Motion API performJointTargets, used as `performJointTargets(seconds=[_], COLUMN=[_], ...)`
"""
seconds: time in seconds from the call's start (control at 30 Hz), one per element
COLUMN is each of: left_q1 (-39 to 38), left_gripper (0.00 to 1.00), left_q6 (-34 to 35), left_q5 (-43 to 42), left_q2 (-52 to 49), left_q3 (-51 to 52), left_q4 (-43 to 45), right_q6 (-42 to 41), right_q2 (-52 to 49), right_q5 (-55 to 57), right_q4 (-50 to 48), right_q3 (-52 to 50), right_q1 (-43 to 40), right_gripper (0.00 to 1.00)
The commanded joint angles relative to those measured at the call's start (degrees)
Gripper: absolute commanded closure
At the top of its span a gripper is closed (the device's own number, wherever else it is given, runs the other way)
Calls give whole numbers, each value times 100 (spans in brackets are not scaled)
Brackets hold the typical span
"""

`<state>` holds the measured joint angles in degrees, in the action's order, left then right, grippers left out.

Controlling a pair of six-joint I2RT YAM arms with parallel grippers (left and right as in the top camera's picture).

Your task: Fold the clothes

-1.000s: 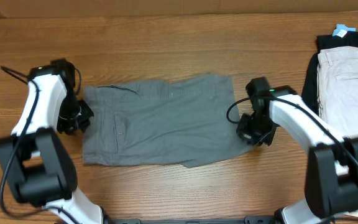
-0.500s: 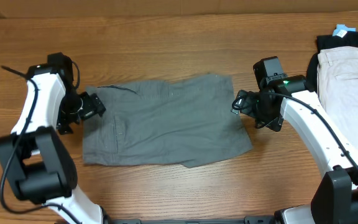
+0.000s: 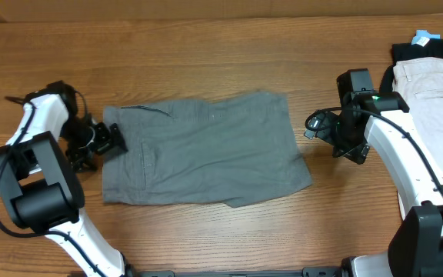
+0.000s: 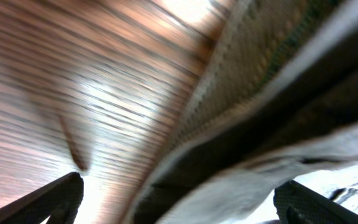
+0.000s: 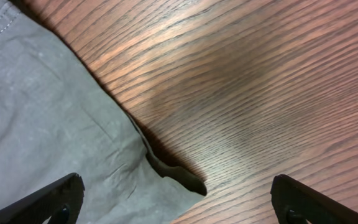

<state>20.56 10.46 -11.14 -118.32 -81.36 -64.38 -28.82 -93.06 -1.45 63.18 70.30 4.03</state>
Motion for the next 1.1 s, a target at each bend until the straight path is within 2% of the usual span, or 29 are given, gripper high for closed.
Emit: performJointTargets(seconds=[0.0,0.17,0.4,0.47,0.7,0.73,0.83,0.87,1.0,1.07], left_q1=[208,278,267,267,260,258,258,260,278,280], left_gripper=[0,0,0,14,49,57,92,96,96,96], left_q6=[-520,-1207,-1217,-1152,-719,-682,-658,-623,374,540], left_q5=[-428,-1451,-1729,-1799,-1891,-1891,-1818,-1770,-885,-573], left_q2=[-46,-46,-46,-46,-46,-46,-46,-46,-44,-44], left_q3=[13,262,754,879,1060,1075,1082,1080,1016,885], left_q4=[192,564,1064,1196,1276,1287,1290,1309,1311,1207], right_q6=[33,33,33,33,33,33,33,33,33,33], right_q2=[70,70,68,68,68,68,68,68,68,68], right_q5=[33,35,35,33,33,33,33,33,33,33], right_q4=[-2,0,-2,-2,-4,-2,-2,-2,-2,-2], right_q3=[186,186,184,184,184,184,184,184,184,184], right_q1=[-48,-48,-48,-48,-48,-48,-48,-48,-48,-48], right_gripper=[0,0,0,0,0,0,0,0,0,0])
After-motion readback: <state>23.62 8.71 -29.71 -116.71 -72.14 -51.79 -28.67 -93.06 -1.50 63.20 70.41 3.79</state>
